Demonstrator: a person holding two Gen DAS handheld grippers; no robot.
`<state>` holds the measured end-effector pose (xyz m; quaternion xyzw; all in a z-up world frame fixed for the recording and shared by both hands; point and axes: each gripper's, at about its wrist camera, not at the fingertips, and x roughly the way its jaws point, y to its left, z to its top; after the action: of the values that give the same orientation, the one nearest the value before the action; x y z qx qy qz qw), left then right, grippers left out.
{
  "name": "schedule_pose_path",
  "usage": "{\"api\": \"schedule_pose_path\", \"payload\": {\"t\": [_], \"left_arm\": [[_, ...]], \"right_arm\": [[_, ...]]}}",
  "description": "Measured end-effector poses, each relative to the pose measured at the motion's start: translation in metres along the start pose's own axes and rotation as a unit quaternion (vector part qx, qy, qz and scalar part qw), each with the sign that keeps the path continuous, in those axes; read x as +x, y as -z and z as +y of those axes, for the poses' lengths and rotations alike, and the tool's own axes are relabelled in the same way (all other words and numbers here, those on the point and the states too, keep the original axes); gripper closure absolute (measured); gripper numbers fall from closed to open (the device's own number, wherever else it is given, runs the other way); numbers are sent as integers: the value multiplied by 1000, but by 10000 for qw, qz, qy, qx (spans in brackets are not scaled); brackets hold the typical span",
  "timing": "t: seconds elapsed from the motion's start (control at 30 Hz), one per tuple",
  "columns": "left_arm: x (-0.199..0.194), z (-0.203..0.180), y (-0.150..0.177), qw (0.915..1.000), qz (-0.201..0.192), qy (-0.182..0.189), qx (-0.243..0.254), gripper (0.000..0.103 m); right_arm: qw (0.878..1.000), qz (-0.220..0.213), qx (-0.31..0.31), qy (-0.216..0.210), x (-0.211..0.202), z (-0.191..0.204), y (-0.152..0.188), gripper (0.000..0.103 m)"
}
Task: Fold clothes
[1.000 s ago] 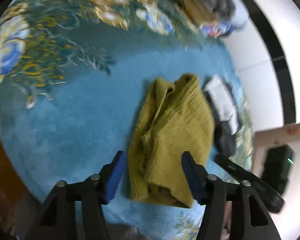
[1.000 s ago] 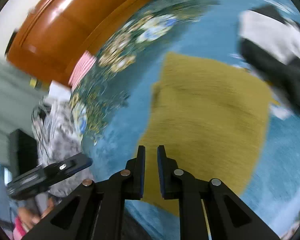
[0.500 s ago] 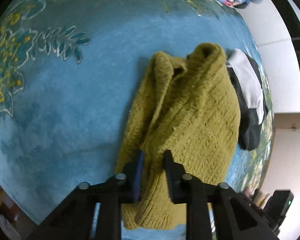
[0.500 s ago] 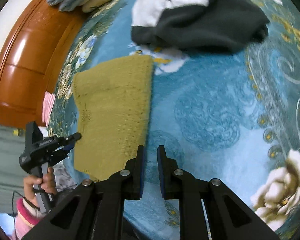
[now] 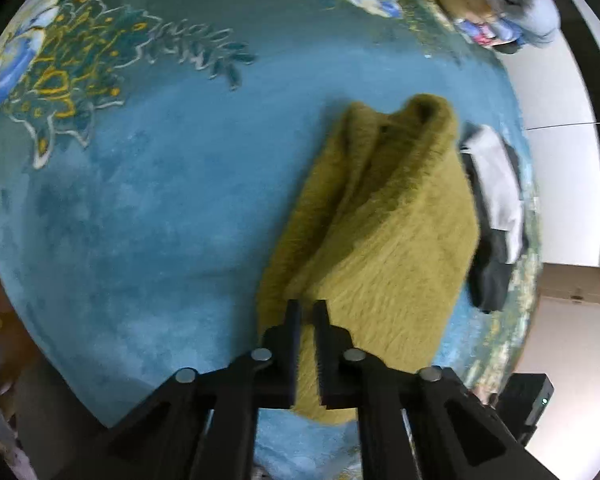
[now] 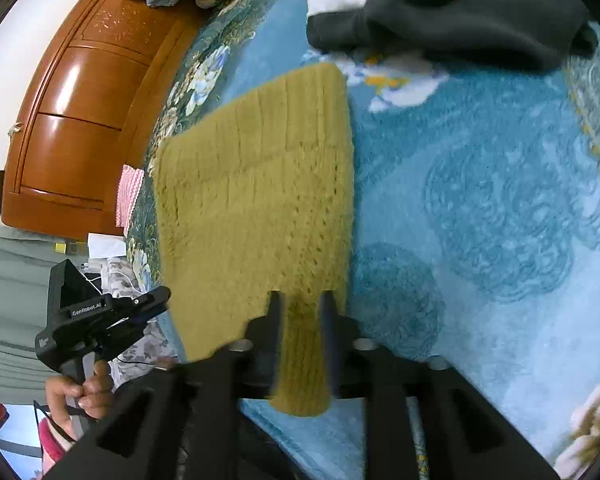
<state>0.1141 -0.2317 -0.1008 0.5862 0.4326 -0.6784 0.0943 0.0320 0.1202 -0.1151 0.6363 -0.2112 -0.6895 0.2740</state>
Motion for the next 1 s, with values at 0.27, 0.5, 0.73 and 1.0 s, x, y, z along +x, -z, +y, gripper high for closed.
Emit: {"api": "schedule_pose_path", "payload": {"t": [0.27,0.5,0.73,1.0], "left_arm": [[0,-12,4,9989,-234,339,222,99],[-8,-8,3,9937,-598,942,103,99],[-21,-3,-3,9916,-591,1114,287,96],[-3,-12,-22,9873,-423,1524,-124,95]], "right_arm": [[9956,255,593,-684,37,-26,6,47],[9942,332,706,-747,50,-18,10,65],[9946,73,588,-856,7,-21,-24,71],[9994,53,250,217,-27,-59,-102,71]]}}
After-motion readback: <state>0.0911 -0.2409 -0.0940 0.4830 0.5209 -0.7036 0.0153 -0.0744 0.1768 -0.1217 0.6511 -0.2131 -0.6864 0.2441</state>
